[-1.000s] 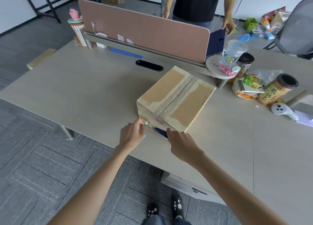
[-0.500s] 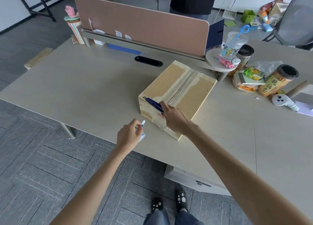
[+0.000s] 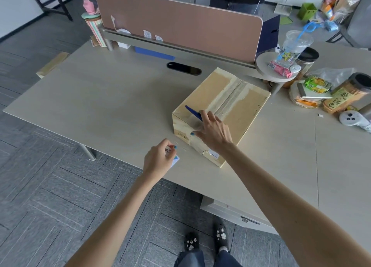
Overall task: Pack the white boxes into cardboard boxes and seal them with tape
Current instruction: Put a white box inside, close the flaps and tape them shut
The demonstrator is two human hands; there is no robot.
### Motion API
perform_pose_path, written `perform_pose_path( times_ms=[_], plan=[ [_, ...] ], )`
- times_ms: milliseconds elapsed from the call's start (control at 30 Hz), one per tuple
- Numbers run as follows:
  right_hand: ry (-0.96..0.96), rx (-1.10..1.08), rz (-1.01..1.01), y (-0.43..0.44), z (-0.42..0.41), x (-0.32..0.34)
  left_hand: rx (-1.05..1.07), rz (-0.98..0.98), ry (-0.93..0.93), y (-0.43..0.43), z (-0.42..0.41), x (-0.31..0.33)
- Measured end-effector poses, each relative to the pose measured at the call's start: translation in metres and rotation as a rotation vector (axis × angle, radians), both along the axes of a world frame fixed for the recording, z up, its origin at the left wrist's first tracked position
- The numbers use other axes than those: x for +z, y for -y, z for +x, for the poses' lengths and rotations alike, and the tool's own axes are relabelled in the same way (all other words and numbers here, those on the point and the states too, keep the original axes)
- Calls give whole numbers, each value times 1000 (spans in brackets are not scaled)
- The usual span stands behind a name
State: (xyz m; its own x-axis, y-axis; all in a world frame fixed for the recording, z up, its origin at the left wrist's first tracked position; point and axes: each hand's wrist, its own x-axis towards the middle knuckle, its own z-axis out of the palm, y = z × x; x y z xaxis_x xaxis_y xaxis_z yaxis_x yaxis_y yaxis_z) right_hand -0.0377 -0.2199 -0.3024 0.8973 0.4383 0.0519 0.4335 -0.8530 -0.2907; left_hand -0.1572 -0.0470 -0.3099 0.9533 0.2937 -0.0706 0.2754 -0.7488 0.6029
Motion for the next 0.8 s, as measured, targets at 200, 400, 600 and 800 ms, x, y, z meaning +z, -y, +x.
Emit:
perform_pose_path(
  times_ms=[200,400,600,800],
  plan=[
    [165,-13,-119,-6,0,-15,26,-48,-24,-3,3,-5],
    [110,28,-150,-8,5,-15,36,-107,-11,-9,1,5],
    [-619,-222,634,-4,-15,27,9,-343,-28,-10,-1,28],
    [-980,-203,798,-10,-49,47,-30,-402,-51,-4,4,47]
  ],
)
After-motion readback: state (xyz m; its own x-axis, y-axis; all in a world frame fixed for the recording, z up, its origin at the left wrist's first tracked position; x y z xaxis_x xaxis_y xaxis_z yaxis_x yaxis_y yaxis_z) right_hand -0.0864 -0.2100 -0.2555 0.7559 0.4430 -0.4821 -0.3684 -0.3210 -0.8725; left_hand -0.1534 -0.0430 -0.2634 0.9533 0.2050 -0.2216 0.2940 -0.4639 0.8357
